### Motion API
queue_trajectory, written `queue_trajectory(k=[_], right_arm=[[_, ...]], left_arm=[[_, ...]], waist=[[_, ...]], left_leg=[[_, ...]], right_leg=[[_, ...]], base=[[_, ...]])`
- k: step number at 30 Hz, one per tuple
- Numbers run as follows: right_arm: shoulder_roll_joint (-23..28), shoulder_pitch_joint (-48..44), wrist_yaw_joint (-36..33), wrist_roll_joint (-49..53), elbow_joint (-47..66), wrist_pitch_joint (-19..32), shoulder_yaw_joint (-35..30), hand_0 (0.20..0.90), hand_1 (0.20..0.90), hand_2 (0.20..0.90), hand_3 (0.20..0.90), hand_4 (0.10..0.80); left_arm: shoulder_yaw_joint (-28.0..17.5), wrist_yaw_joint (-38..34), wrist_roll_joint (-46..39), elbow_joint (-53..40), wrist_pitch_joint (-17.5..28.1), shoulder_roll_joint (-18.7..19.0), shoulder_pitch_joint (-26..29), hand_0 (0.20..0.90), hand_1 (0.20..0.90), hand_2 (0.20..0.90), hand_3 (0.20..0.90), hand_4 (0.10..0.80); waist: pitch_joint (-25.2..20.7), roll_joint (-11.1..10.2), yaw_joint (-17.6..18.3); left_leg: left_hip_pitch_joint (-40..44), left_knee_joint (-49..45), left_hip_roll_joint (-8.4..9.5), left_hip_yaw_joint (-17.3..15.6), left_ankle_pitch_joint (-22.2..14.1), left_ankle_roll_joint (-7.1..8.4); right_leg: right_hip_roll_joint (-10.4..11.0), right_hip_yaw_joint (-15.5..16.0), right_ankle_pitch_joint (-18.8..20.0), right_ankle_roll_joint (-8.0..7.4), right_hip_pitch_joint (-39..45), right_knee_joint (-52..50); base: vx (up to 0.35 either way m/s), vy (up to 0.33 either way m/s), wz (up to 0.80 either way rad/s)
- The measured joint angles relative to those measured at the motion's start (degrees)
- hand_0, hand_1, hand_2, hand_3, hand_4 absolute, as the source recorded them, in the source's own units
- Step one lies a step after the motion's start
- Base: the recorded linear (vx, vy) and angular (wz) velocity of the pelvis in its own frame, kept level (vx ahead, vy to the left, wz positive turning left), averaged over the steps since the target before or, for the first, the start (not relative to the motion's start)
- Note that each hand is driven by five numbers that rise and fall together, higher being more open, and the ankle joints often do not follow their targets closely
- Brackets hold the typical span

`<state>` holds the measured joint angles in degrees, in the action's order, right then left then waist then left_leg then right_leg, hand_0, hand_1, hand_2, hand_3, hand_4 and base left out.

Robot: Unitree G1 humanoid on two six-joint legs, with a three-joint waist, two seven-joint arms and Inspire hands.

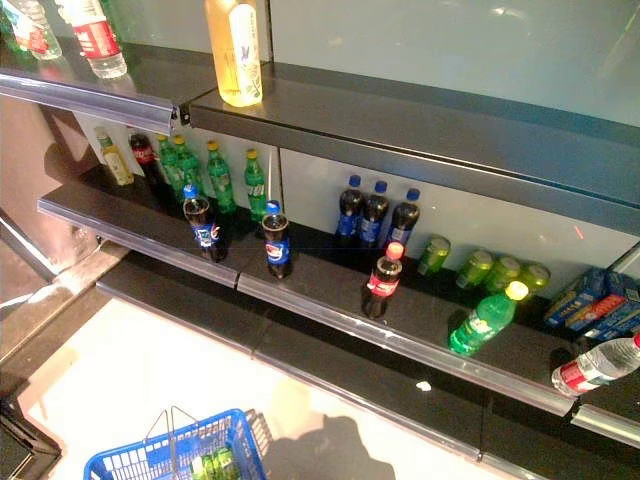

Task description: Pick up the drink and place into the basket.

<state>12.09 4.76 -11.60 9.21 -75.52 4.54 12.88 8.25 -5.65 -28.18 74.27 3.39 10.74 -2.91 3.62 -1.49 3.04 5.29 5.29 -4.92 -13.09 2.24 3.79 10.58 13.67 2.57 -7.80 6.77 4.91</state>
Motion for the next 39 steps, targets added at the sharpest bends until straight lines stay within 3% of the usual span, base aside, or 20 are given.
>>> queue_trajectory(k=[6,14,18,27,39], right_arm=[[3.3,0.6,-2.5,-9.2,8.4,2.3,8.3,0.9,0.9,0.9,0.9,0.8],[8.1,1.9,-3.1,-11.9,40.5,3.1,11.6,0.9,0.9,0.9,0.9,0.8],[10.3,1.4,-4.0,-16.1,49.9,4.3,12.4,0.9,0.9,0.9,0.9,0.8],[17.4,3.0,-10.5,-20.9,65.9,6.8,11.6,0.9,0.9,0.9,0.9,0.8],[19.6,3.0,-20.5,-22.8,78.5,9.7,5.5,0.9,0.9,0.9,0.9,0.8]], left_arm=[[0.1,0.0,0.3,-1.3,-0.6,0.5,0.0,0.3,0.3,0.3,0.2,0.1],[0.1,-0.3,1.4,-5.5,-3.3,1.9,-1.4,0.3,0.3,0.3,0.2,0.1],[-0.2,-0.3,1.6,-5.6,-3.4,2.4,-1.7,0.3,0.3,0.3,0.2,0.1],[-2.2,-0.1,2.8,-5.3,-2.7,1.9,-2.3,0.3,0.3,0.3,0.2,0.1],[-4.6,0.5,4.1,-3.2,-0.3,1.2,-2.6,0.3,0.3,0.3,0.2,0.1]], waist=[[0.2,-0.5,-0.3],[0.8,-1.6,0.0],[0.5,-2.3,0.0],[0.7,-2.5,1.1],[0.6,-2.5,2.2]], left_leg=[[-0.1,0.0,-0.08,0.1,0.0,0.03],[0.2,0.0,-0.24,0.2,0.2,0.19],[0.2,0.0,-0.24,0.2,0.2,0.21],[0.4,0.0,-0.29,-0.1,0.2,0.21],[0.4,0.0,-0.3,-0.6,0.1,0.19]], right_leg=[[-0.1,0.1,0.0,0.0,0.0,0.0],[-0.3,0.2,0.0,0.04,0.0,0.0],[-0.3,0.2,0.0,0.05,0.0,0.0],[-0.3,0.0,0.0,0.04,0.1,0.0],[-0.2,-0.2,0.0,0.04,-0.1,0.0]], base=[[-0.033,-0.049,0.01],[-0.016,-0.023,0.0],[0.0,0.0,0.0],[0.0,0.0,0.0],[0.0,0.0,0.0]])
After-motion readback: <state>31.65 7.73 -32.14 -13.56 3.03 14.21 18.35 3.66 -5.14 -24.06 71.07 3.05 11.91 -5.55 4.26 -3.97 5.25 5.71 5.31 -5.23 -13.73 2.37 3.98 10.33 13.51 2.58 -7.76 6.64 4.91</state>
